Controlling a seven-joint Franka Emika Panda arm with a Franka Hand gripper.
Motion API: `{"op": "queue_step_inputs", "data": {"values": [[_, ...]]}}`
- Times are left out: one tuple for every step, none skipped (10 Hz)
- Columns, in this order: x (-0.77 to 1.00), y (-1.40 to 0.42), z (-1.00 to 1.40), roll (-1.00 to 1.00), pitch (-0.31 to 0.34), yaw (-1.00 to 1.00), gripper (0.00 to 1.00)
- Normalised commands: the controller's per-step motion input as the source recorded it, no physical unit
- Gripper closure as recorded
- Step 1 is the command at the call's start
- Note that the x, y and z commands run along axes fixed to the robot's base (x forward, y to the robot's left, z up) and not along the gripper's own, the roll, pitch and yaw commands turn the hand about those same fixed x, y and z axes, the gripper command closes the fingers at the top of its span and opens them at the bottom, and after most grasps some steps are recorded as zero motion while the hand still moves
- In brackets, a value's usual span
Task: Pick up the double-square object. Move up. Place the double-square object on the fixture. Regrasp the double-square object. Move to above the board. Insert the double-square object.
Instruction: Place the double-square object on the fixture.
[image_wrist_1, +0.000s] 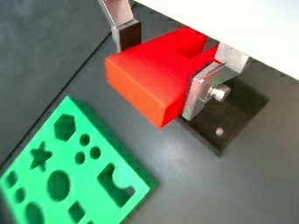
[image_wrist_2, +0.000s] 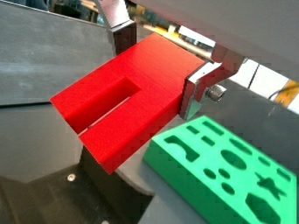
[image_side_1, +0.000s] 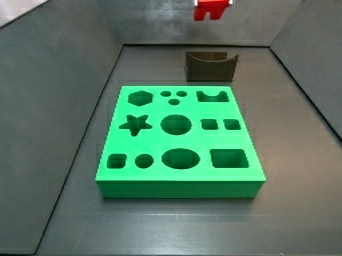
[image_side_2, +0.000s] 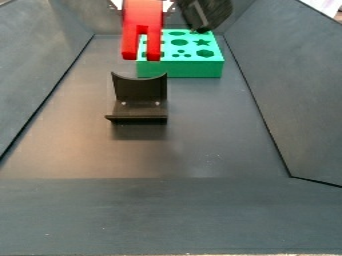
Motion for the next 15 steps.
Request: {"op": "queue_step_inputs", "data": {"values": [[0.18,0.04,-0.01,-0.27,0.059,-0.11,1.00],[0.10,0.03,-0.01,-0.20,0.049,-0.10,1.00],[0.11,0.14,-1.00,-1.00,0.290,-0.03,1.00],[0.12,0.14,-1.00,-1.00,0.277,-0.04,1.00],[0.14,0.14,-1.00,-0.86,0.280,-0.12,1.00],[0.15,0.14,-1.00,-0.76,0.266,-0.15,1.00],[0.17,0.14,-1.00,-0.50,0.196,-0.21,1.00],[0.17,0.14,-1.00,-0.39,0.164,-0.23,1.00],[0.18,0.13,-1.00,-0.23,0.097,-0.24,1.00],[0.18,0.14,-1.00,-0.18,0.045,-0.23,1.00],[0.16,0.11,-0.80,-0.16,-0.003,-0.21,1.00],[0.13,0.09,-0.60,-0.15,-0.028,-0.18,1.00],[0.11,0.08,-0.42,-0.15,-0.047,-0.15,1.00],[0.09,0.08,-0.27,-0.12,-0.069,-0.11,1.00],[0.08,0.09,-0.25,-0.11,-0.076,-0.07,1.00]]}}
